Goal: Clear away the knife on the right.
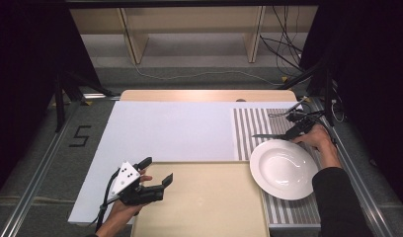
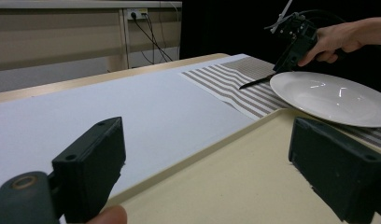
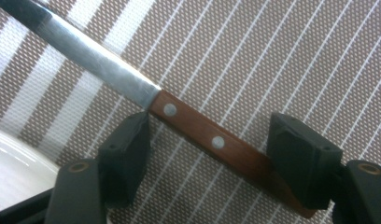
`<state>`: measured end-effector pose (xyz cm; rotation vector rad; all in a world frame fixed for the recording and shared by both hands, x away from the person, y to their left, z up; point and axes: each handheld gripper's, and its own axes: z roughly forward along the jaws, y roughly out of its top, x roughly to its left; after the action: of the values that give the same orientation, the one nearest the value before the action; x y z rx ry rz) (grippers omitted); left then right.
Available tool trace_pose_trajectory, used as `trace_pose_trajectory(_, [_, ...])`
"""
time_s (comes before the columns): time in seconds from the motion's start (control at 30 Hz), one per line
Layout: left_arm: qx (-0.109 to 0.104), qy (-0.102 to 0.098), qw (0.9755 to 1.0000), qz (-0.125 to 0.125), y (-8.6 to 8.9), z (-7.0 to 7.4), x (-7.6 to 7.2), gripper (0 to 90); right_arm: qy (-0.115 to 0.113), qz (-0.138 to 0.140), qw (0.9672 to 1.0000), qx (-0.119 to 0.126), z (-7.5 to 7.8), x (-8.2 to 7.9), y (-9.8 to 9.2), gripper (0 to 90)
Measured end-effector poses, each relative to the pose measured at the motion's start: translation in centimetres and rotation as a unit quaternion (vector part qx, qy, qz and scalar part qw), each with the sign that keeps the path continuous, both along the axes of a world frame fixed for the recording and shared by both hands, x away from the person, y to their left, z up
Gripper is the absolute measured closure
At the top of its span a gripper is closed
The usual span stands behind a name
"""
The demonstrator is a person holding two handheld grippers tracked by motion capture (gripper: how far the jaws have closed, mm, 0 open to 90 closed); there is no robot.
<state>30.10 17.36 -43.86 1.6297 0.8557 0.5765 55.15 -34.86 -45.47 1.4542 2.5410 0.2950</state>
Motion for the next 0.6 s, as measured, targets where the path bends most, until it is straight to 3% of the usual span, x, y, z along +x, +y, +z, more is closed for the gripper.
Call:
trace_pose_trajectory(0.2, [-0.002, 0.0, 1.0, 0.002, 0.0, 0.02, -0.03, 11.0, 0.004, 0.001, 1.0, 0.001, 0.0, -0.09, -0.23, 31.7])
trace_pose_trajectory(0.5, [-0.005, 0.0, 1.0, 0.002, 0.04, 0.06, -0.08, 11.0, 0.014, 0.002, 0.9999, -0.006, 0.33, -0.04, -0.05, 46.8])
trace_pose_trajectory(0.6, [-0.004, 0.0, 1.0, 0.0, -0.01, 0.06, -0.1, 11.0, 0.014, 0.007, 0.9999, -0.004, 0.39, -0.05, 0.08, 55.7])
